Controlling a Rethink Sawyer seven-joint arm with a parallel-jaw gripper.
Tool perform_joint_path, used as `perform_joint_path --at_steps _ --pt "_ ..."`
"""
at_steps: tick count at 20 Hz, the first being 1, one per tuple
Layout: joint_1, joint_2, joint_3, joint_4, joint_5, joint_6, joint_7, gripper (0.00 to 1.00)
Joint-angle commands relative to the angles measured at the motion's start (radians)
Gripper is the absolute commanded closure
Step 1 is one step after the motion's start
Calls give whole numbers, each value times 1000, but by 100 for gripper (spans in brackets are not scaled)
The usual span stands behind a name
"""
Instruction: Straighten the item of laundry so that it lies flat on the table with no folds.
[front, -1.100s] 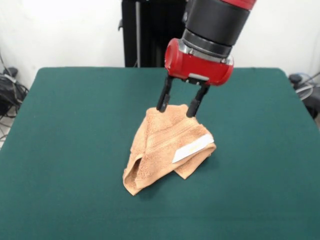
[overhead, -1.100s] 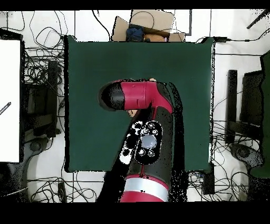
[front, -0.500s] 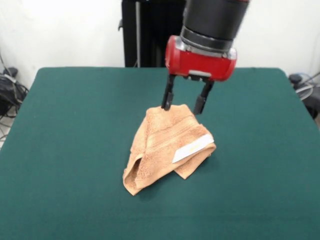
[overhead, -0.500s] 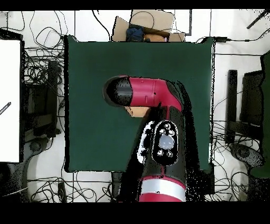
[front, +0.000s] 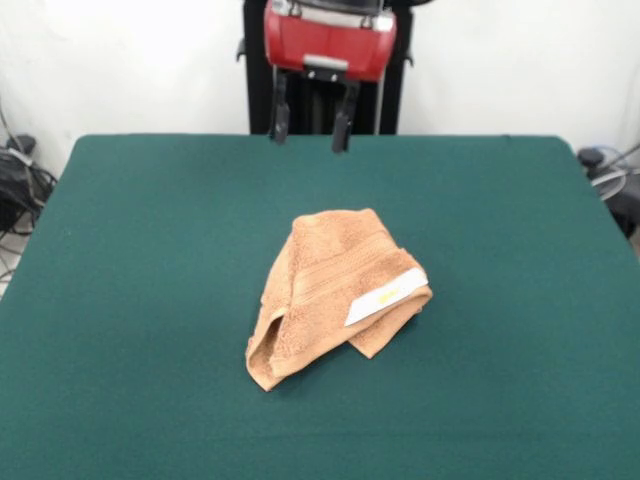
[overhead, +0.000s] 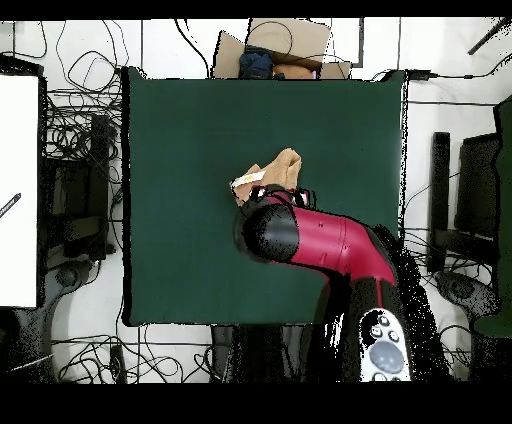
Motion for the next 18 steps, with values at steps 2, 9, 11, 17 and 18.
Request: perform_joint_path --at_steps 2,9,11,17,18 --pt "115 49 32 97 -25 -42 174 0" --pt "107 78 59 -52 22 165 97 0" --pt "117 61 63 -77 32 218 95 0" --pt "158 22 52 -125 33 333 123 0" --pt "158 25 50 -134 28 340 125 0"
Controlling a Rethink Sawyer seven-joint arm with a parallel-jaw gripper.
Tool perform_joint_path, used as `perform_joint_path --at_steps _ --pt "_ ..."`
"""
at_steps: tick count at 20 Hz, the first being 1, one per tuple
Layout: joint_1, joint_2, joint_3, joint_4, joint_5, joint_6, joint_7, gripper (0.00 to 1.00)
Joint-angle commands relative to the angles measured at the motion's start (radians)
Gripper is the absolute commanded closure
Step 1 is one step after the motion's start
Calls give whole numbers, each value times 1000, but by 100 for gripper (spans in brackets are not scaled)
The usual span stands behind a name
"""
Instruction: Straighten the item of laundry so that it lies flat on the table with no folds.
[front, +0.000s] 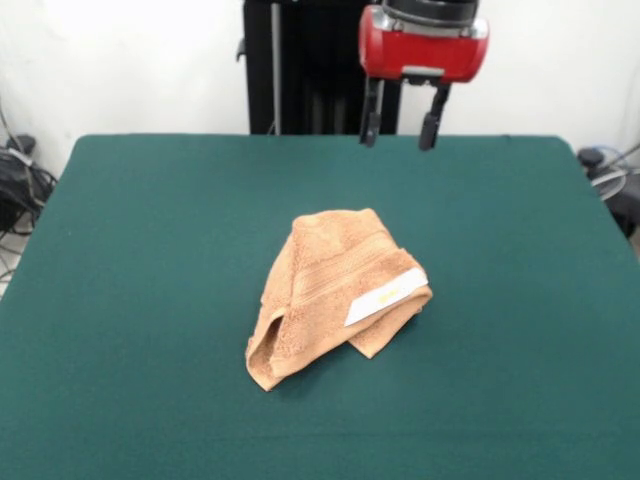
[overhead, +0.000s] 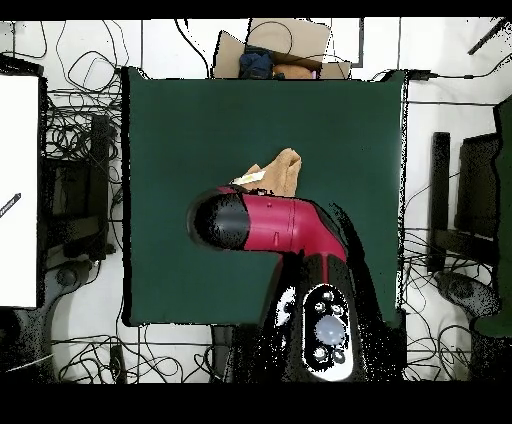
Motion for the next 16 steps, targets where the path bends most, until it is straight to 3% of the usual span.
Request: perform_joint_path --at_steps 1,8,16 --pt "30 -6 41 -68 24 163 123 0" --pt "38 -107 41 61 56 115 145 0" --pt "88 -14 42 23 71 128 194 0"
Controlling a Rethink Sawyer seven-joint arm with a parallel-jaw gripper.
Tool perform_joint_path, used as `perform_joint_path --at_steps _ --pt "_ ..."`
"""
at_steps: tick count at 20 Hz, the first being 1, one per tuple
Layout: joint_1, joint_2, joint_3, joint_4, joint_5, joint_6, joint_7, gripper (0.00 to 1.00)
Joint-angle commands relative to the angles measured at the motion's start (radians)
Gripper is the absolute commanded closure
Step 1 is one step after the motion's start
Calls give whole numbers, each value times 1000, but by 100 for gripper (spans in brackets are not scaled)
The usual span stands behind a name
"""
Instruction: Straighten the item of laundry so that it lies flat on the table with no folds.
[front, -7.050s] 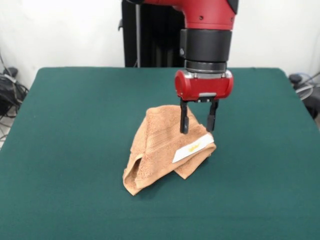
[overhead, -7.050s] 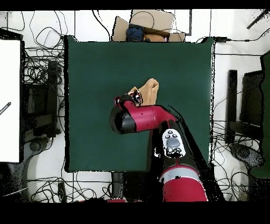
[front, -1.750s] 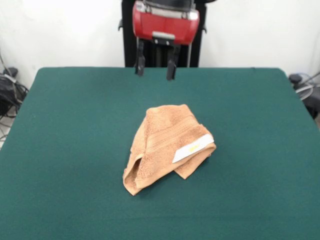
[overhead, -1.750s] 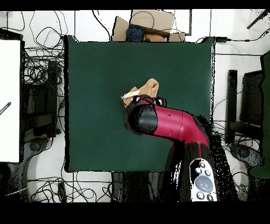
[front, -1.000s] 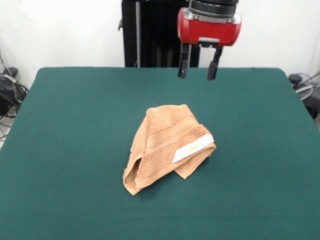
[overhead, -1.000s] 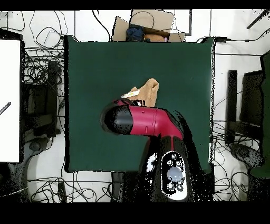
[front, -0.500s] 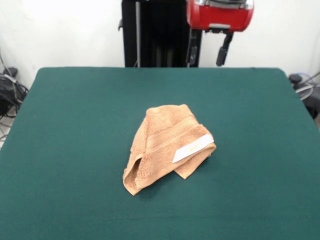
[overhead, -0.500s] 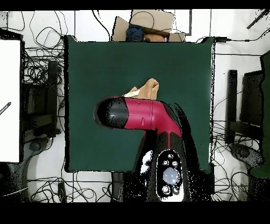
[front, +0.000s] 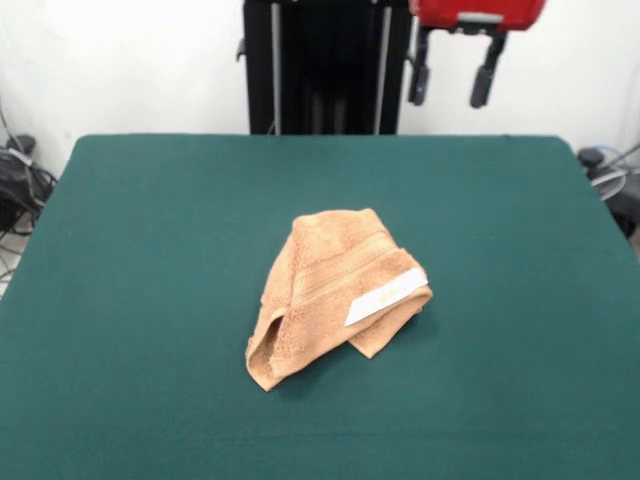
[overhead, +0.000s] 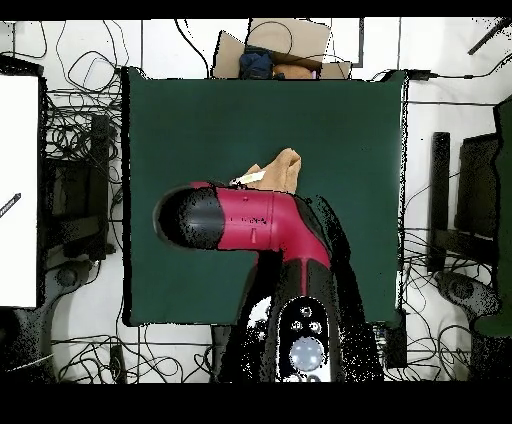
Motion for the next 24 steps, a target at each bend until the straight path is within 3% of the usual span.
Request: perform_joint_path --at_steps 1,8,13,19,24 --pt "23 54 42 46 36 46 181 0" --pt "55 36 -9 34 -5 97 167 0" --pt "54 59 -13 60 -13 36 164 0" --pt "22 130 4 -12 -16 38 139 0" --pt "21 222 6 -36 -38 -69 151 0"
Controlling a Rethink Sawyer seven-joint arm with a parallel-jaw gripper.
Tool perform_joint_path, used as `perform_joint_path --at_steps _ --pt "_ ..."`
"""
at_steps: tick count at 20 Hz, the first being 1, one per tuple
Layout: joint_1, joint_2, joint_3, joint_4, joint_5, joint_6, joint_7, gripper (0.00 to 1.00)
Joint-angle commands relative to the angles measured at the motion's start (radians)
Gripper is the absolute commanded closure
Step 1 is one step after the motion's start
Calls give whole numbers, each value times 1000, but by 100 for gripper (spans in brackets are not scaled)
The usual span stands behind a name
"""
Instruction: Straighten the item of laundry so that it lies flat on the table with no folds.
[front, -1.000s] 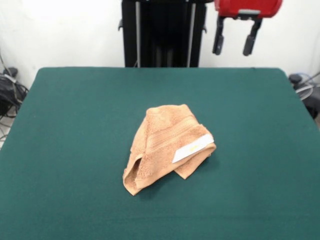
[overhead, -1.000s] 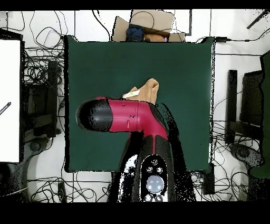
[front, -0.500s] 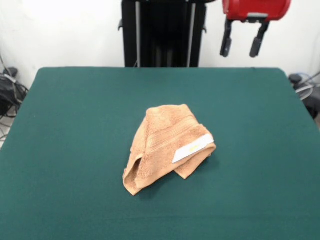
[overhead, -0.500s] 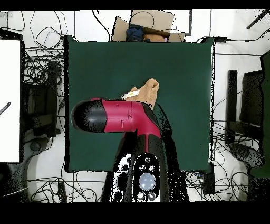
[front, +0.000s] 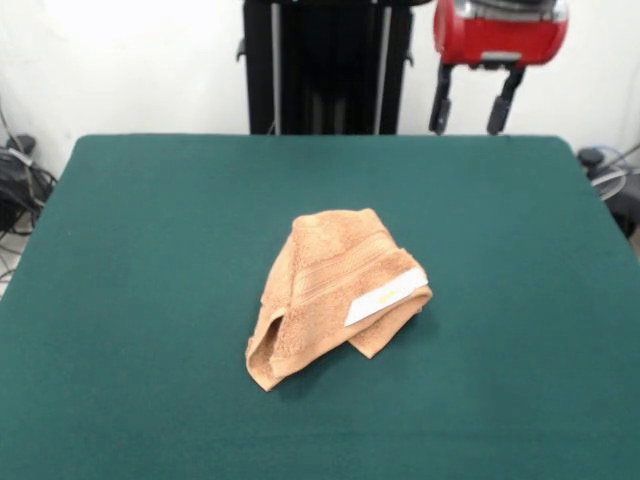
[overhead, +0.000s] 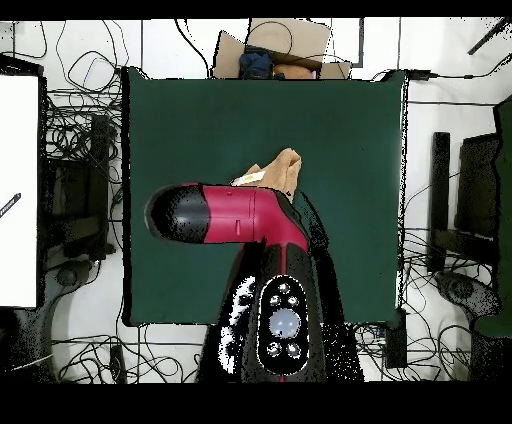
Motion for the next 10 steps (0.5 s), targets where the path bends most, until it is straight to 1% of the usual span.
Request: perform_joint_path --at_steps 1,4,10 --pt "-15 155 12 -12 -44 -94 152 0" --pt "-19 192 11 -1 -55 -162 156 0" --pt "-9 244 0 17 -54 -243 165 0"
